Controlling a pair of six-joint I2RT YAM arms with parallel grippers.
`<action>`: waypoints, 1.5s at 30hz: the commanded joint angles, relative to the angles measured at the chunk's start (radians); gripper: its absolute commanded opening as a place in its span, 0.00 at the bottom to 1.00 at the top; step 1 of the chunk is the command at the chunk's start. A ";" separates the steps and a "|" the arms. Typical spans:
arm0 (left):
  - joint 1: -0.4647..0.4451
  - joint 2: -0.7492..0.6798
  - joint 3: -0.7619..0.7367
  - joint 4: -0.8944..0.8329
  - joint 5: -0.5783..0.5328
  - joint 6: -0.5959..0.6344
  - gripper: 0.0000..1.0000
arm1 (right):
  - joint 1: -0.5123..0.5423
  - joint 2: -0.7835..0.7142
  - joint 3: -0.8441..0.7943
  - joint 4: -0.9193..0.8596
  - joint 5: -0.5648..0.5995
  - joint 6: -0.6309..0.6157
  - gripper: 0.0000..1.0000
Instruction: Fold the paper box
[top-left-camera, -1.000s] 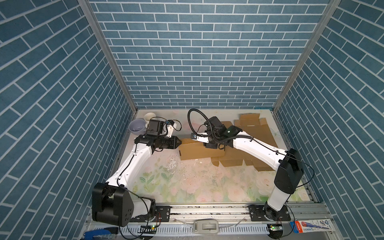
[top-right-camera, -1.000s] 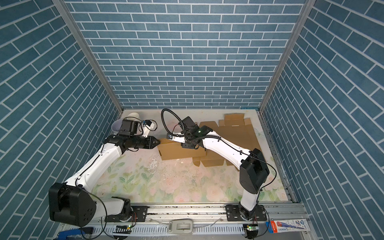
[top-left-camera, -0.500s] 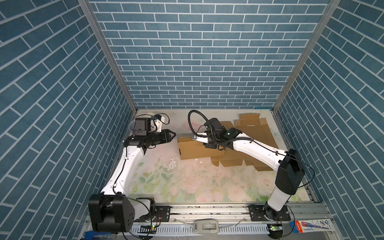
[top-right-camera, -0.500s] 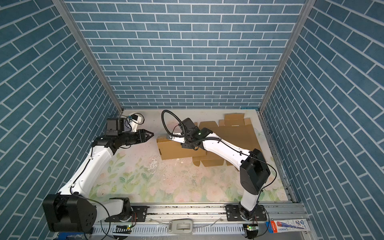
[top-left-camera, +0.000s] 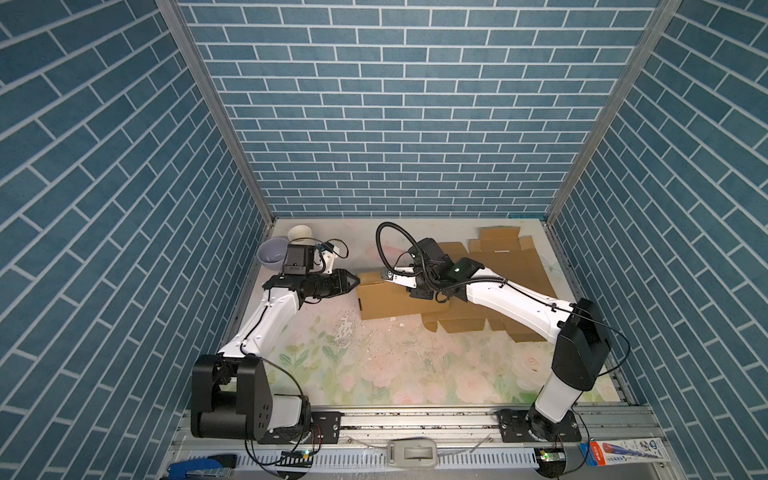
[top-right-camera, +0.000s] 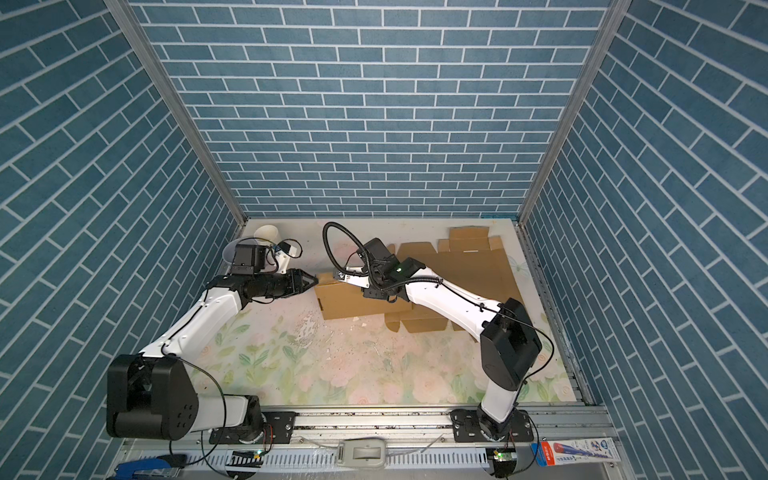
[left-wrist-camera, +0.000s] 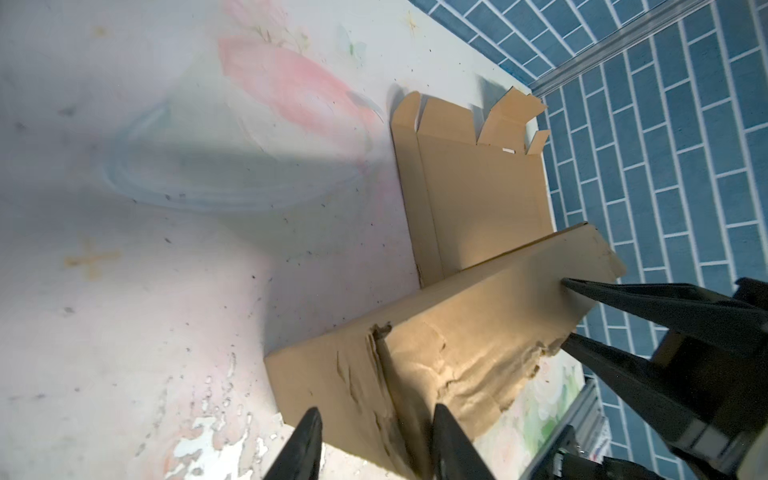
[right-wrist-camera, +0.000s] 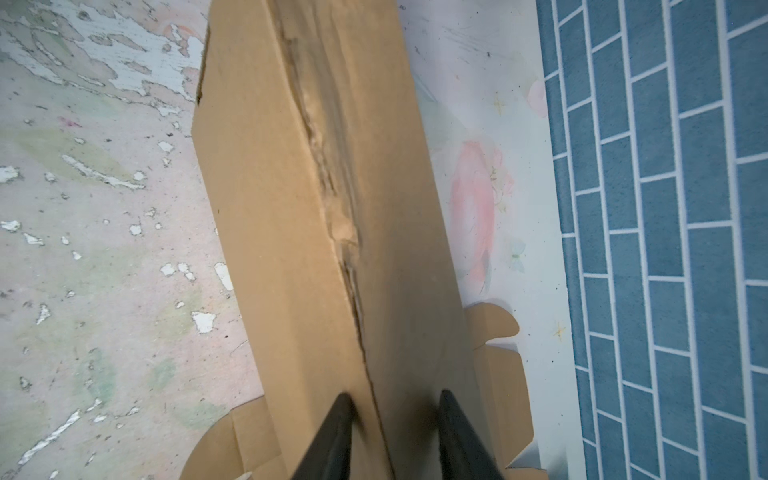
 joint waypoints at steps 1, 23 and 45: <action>0.008 0.014 -0.070 -0.035 -0.031 0.037 0.39 | 0.007 0.012 -0.044 -0.065 -0.014 0.025 0.34; 0.007 0.027 -0.083 0.013 -0.008 0.032 0.34 | -0.449 -0.148 0.115 -0.357 -0.359 1.142 0.61; 0.007 0.044 -0.090 -0.009 -0.030 0.060 0.23 | -0.473 -0.011 -0.030 -0.361 -0.396 1.094 0.18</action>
